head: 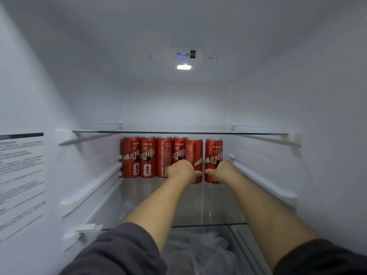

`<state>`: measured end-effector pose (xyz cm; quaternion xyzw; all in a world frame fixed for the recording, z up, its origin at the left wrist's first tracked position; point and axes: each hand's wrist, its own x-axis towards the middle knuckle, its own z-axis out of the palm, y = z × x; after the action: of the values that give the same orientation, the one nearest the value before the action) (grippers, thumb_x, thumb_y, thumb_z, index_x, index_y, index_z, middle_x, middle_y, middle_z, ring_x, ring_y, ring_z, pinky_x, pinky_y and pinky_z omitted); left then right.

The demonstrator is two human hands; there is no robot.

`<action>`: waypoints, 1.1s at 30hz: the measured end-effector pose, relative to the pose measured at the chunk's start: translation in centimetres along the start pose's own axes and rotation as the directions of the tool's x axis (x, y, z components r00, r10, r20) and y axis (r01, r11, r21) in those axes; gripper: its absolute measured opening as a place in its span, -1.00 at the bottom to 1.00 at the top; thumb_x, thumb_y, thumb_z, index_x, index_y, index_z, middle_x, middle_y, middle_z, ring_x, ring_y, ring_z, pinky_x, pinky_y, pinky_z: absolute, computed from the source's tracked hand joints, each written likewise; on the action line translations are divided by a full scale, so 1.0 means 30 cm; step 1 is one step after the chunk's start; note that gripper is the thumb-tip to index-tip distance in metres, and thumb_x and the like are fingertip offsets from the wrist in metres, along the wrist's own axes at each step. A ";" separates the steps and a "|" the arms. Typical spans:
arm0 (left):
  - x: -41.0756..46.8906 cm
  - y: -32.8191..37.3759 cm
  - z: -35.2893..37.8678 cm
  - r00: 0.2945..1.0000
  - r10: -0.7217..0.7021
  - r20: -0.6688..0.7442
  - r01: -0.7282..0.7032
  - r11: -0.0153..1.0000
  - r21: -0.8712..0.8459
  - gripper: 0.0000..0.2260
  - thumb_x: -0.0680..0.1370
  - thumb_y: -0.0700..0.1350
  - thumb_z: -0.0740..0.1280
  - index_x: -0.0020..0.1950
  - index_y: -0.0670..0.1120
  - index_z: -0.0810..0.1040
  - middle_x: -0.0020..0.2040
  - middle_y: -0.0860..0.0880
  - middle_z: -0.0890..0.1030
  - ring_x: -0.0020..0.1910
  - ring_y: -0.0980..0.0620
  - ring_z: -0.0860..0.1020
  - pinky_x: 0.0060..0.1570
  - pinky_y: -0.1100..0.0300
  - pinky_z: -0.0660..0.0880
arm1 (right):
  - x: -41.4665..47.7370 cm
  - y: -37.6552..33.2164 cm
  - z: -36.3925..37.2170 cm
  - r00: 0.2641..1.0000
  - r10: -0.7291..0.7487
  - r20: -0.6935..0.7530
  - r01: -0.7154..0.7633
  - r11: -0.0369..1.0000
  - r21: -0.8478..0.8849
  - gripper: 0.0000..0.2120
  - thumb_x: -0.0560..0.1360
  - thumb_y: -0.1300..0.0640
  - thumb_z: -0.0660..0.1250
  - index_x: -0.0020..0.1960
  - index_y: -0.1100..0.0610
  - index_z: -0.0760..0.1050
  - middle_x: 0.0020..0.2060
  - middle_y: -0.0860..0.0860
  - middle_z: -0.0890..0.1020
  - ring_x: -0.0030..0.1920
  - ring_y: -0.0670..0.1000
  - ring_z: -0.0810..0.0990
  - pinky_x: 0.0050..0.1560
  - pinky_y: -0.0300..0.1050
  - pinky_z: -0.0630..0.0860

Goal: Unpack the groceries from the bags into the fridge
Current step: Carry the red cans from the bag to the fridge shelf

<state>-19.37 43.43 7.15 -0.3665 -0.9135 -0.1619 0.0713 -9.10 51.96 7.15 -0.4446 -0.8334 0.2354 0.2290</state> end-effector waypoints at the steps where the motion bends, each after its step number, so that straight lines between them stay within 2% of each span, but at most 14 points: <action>1: 0.014 0.002 0.006 1.000 0.007 -0.007 -0.007 1.000 0.028 -0.44 0.51 0.35 0.24 0.17 -0.12 0.54 0.08 -0.07 0.62 0.06 -0.09 0.60 -0.09 0.08 0.45 | 0.016 0.003 0.001 1.000 -0.010 0.005 0.010 1.000 0.001 -0.46 0.51 -0.16 0.36 0.35 0.16 0.43 0.17 0.14 0.59 0.15 0.15 0.58 0.23 0.10 0.52; 4: 0.047 0.008 0.022 0.999 0.025 -0.041 -0.021 0.995 0.096 -0.47 0.54 0.34 0.21 0.13 -0.11 0.55 0.07 -0.07 0.62 0.05 -0.08 0.60 -0.14 0.08 0.41 | 0.054 0.013 0.017 1.000 -0.021 -0.017 0.021 1.000 0.023 -0.48 0.51 -0.16 0.36 0.32 0.15 0.46 0.16 0.14 0.60 0.14 0.15 0.59 0.22 0.09 0.52; 9: 0.083 -0.002 0.074 0.987 0.054 -0.152 -0.034 0.991 0.129 -0.56 0.57 0.23 0.26 0.14 -0.13 0.56 0.08 -0.08 0.64 0.08 -0.09 0.62 -0.15 0.12 0.37 | 0.104 0.044 0.068 0.993 -0.057 -0.103 0.067 0.993 0.099 -0.71 0.52 -0.09 0.38 0.07 0.11 0.52 0.05 0.08 0.64 0.05 0.12 0.59 0.10 0.01 0.53; 12: 0.095 -0.002 0.094 0.975 0.097 -0.199 -0.075 0.991 0.114 -0.67 0.60 0.12 0.28 0.12 -0.12 0.58 0.05 -0.08 0.65 0.05 -0.10 0.63 -0.16 0.12 0.39 | 0.132 0.055 0.090 0.991 -0.065 -0.114 0.080 0.988 0.133 -0.70 0.53 -0.02 0.38 0.15 0.15 0.53 0.06 0.09 0.64 0.05 0.11 0.60 0.12 0.02 0.54; 16: 0.096 0.008 0.105 0.961 0.169 -0.220 -0.176 0.984 -0.009 -0.79 0.60 0.00 0.29 0.11 -0.11 0.57 0.02 -0.09 0.65 0.02 -0.12 0.62 -0.08 0.07 0.48 | 0.152 0.064 0.101 0.990 -0.057 -0.132 0.077 0.985 0.152 -0.69 0.56 0.00 0.35 0.19 0.18 0.52 0.06 0.11 0.63 0.07 0.12 0.60 0.15 0.07 0.54; 23: 0.087 -0.013 0.114 0.964 0.195 -0.181 -0.219 0.968 -0.125 -0.73 0.59 -0.06 0.28 0.26 -0.11 0.47 0.12 -0.12 0.61 0.14 -0.18 0.56 0.07 -0.02 0.51 | 0.170 0.071 0.110 0.990 -0.066 -0.127 0.090 0.976 0.197 -0.76 0.58 0.02 0.32 0.13 0.18 0.53 0.00 0.10 0.64 0.01 0.10 0.61 0.13 0.07 0.55; 29: 0.080 -0.012 0.110 0.949 0.265 -0.173 -0.294 0.940 -0.171 -0.79 0.59 -0.05 0.28 0.19 -0.07 0.47 0.08 -0.06 0.61 0.03 -0.07 0.57 -0.10 0.08 0.47 | 0.171 0.069 0.109 0.995 -0.082 -0.062 0.094 0.970 0.224 -0.69 0.56 0.13 0.35 0.27 0.20 0.51 0.13 0.13 0.63 0.13 0.13 0.60 0.20 0.09 0.54; 33: 0.074 -0.003 0.104 0.939 0.296 -0.172 -0.327 0.924 -0.197 -0.80 0.60 -0.07 0.26 0.21 -0.04 0.43 0.10 -0.02 0.59 -0.04 0.01 0.52 -0.14 0.10 0.44 | 0.166 0.070 0.106 0.993 -0.103 -0.052 0.112 0.963 0.247 -0.72 0.54 0.19 0.35 0.24 0.18 0.53 0.11 0.12 0.64 0.12 0.12 0.60 0.20 0.10 0.54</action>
<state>-21.08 45.91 4.75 -0.5007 -0.8122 -0.2750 0.1184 -12.13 56.62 4.28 -0.3709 -0.8155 0.3167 0.3116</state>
